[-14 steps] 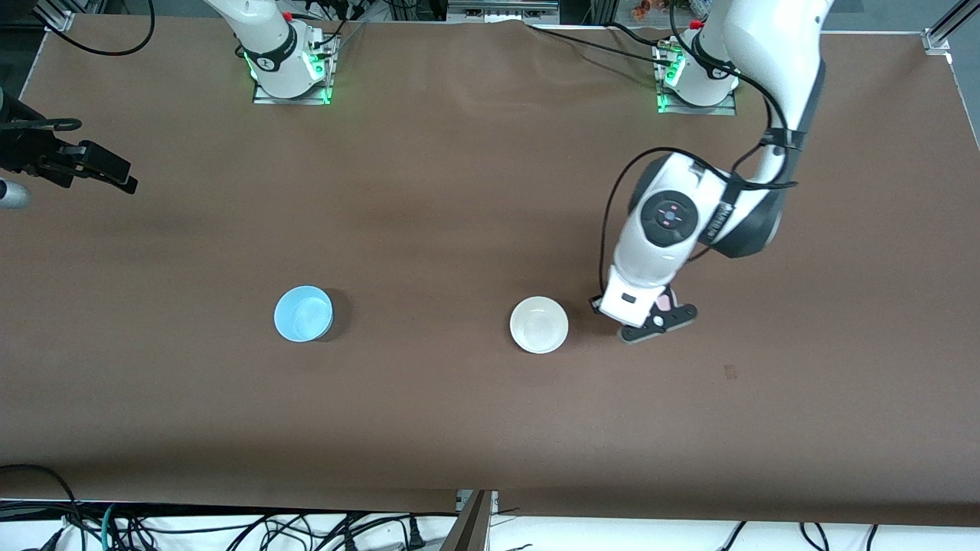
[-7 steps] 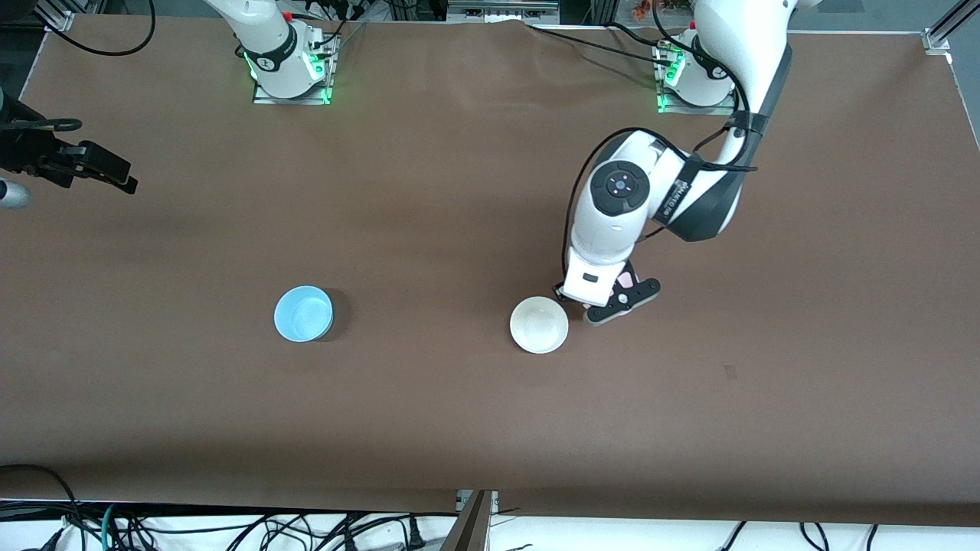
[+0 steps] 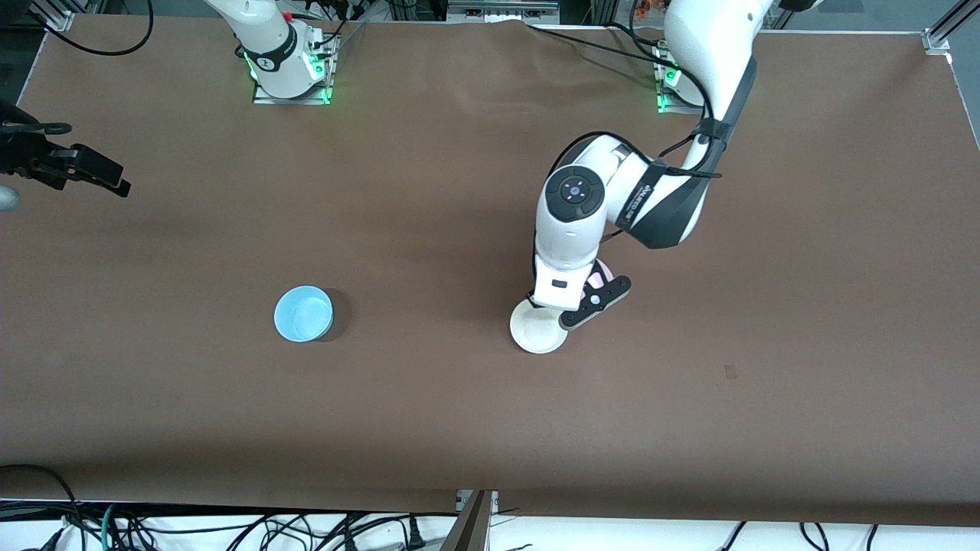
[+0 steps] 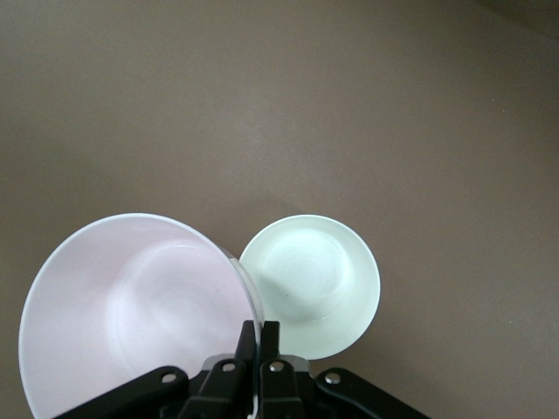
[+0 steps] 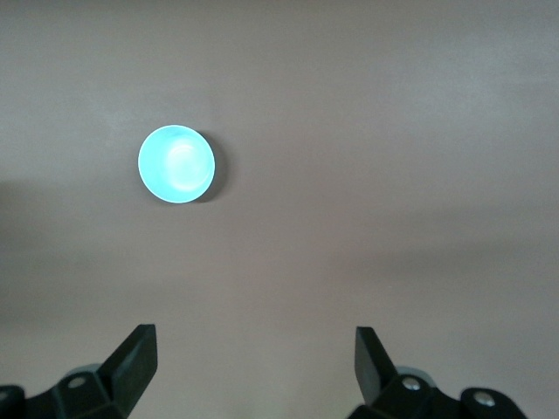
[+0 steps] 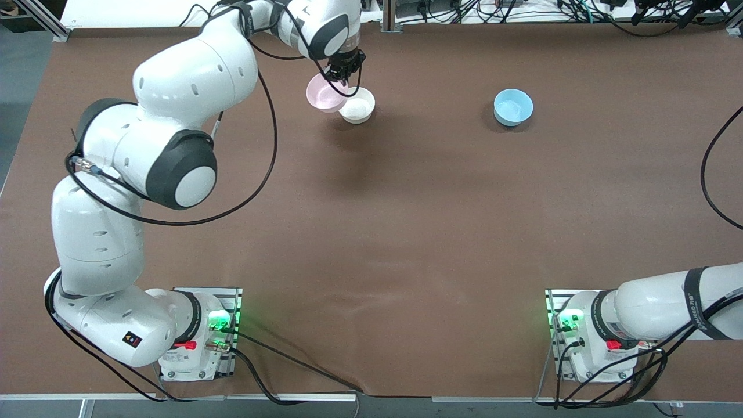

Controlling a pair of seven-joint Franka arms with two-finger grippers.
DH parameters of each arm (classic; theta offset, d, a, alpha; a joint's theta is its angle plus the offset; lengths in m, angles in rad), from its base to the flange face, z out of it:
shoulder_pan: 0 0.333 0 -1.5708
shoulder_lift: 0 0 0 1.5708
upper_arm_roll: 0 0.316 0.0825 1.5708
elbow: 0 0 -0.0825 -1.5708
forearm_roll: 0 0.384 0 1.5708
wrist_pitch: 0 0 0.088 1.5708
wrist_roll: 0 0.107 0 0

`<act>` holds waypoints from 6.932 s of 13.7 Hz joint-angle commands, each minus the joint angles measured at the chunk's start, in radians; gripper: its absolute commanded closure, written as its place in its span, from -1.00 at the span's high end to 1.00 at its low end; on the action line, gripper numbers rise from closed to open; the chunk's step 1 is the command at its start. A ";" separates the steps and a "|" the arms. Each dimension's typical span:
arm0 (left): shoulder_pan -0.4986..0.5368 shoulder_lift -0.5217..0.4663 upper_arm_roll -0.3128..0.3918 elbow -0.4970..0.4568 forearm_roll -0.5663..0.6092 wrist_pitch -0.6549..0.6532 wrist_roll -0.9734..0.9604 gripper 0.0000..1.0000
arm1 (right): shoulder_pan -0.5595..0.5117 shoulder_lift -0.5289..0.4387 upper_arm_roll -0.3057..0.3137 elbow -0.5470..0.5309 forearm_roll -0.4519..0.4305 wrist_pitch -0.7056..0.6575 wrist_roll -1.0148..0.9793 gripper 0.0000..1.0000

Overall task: Stack pink and blue bowls on white bowl
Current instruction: 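Lower the pink bowl into the white bowl with the left gripper, then open the left gripper and raise it while the right gripper reaches the blue bowl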

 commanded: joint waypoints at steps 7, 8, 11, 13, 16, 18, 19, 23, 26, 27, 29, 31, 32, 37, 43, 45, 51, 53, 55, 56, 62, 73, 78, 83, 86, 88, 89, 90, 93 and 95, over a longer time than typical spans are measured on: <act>-0.063 0.220 0.063 0.293 0.017 -0.005 -0.173 -1.00 | -0.005 0.032 -0.001 0.000 0.012 0.060 -0.007 1.00; -0.072 0.236 0.073 0.308 0.017 -0.005 -0.179 -1.00 | -0.005 0.032 -0.001 0.000 0.012 0.060 -0.007 1.00; -0.078 0.241 0.074 0.309 0.017 -0.005 -0.187 -1.00 | -0.005 0.032 -0.001 0.000 0.012 0.060 -0.007 1.00; -0.080 0.248 0.074 0.312 0.017 0.001 -0.188 -1.00 | -0.005 0.032 -0.001 -0.002 0.012 0.060 -0.007 1.00; -0.083 0.259 0.090 0.310 0.017 0.018 -0.193 -1.00 | -0.005 0.032 -0.001 -0.002 0.012 0.060 -0.007 1.00; -0.088 0.270 0.094 0.310 0.017 0.036 -0.194 -1.00 | -0.005 0.032 -0.001 -0.002 0.012 0.060 -0.007 1.00; -0.089 0.276 0.097 0.310 0.017 0.038 -0.194 -1.00 | -0.006 0.032 -0.001 -0.002 0.012 0.060 -0.007 1.00; -0.100 0.284 0.114 0.309 0.017 0.063 -0.208 -1.00 | -0.008 0.032 -0.001 -0.002 0.012 0.058 -0.007 1.00; -0.100 0.290 0.114 0.310 0.017 0.066 -0.220 -1.00 | -0.011 0.032 -0.003 -0.002 0.012 0.060 -0.007 1.00; -0.100 0.290 0.114 0.310 0.017 0.067 -0.220 -1.00 | -0.011 0.033 -0.001 -0.002 0.012 0.058 -0.007 1.00; -0.100 0.296 0.114 0.310 0.017 0.079 -0.222 -1.00 | -0.011 0.032 -0.001 -0.002 0.012 0.058 -0.007 1.00; -0.106 0.297 0.116 0.310 0.019 0.079 -0.222 -1.00 | -0.011 0.032 -0.001 -0.002 0.012 0.058 -0.007 1.00; -0.106 0.297 0.116 0.310 0.019 0.079 -0.222 -1.00 | -0.011 0.032 -0.001 -0.002 0.012 0.058 -0.007 1.00; -0.107 0.297 0.117 0.309 0.019 0.079 -0.222 -0.97 | -0.011 0.033 -0.001 -0.002 0.012 0.060 -0.007 1.00; -0.107 0.297 0.117 0.309 0.019 0.078 -0.220 -0.51 | -0.011 0.033 -0.001 -0.002 0.012 0.058 -0.007 1.00; -0.107 0.296 0.119 0.310 0.019 0.078 -0.220 -0.53 | -0.011 0.033 -0.003 -0.002 0.012 0.058 -0.007 1.00; -0.120 0.303 0.140 0.310 0.017 0.078 -0.220 -0.92 | -0.011 0.033 -0.001 -0.002 0.012 0.058 -0.007 1.00; -0.121 0.311 0.140 0.312 0.017 0.081 -0.224 -1.00 | -0.011 0.032 -0.001 -0.002 0.012 0.058 -0.007 1.00; -0.123 0.316 0.143 0.312 0.017 0.096 -0.233 -1.00 | -0.011 0.032 -0.001 -0.002 0.012 0.058 -0.007 1.00; -0.123 0.319 0.143 0.312 0.017 0.111 -0.239 -1.00 | -0.011 0.033 -0.001 -0.002 0.012 0.058 -0.007 1.00; -0.137 0.340 0.153 0.312 0.017 0.179 -0.300 -1.00 | -0.011 0.033 -0.001 0.000 0.012 0.060 -0.007 1.00; -0.140 0.331 0.168 0.315 0.003 0.143 -0.293 -1.00 | -0.011 0.032 -0.001 0.000 0.013 0.060 -0.007 1.00; -0.092 0.222 0.160 0.318 -0.058 -0.038 -0.164 -1.00 | -0.011 0.049 -0.001 -0.005 0.015 0.055 0.004 1.00; -0.026 0.117 0.160 0.318 -0.127 -0.226 0.075 -1.00 | -0.006 0.192 0.000 0.006 0.012 0.046 -0.009 1.00; 0.030 0.057 0.160 0.316 -0.162 -0.321 0.245 -1.00 | -0.002 0.223 0.003 0.004 0.012 0.061 -0.025 1.00; 0.066 0.029 0.162 0.316 -0.162 -0.382 0.371 -1.00 | 0.013 0.291 0.009 -0.002 0.009 0.139 -0.033 1.00; 0.092 0.011 0.160 0.316 -0.162 -0.407 0.437 -1.00 | 0.035 0.329 0.009 -0.020 0.012 0.203 -0.032 1.00; 0.118 -0.011 0.162 0.316 -0.162 -0.437 0.518 -1.00 | 0.044 0.369 0.009 -0.032 0.015 0.280 -0.024 1.00; 0.199 -0.069 0.163 0.312 -0.164 -0.490 0.742 -1.00 | 0.081 0.484 0.009 -0.039 0.016 0.426 -0.019 0.99; 0.241 -0.092 0.163 0.310 -0.165 -0.496 0.836 -1.00 | 0.090 0.524 0.009 -0.034 0.019 0.480 -0.013 0.97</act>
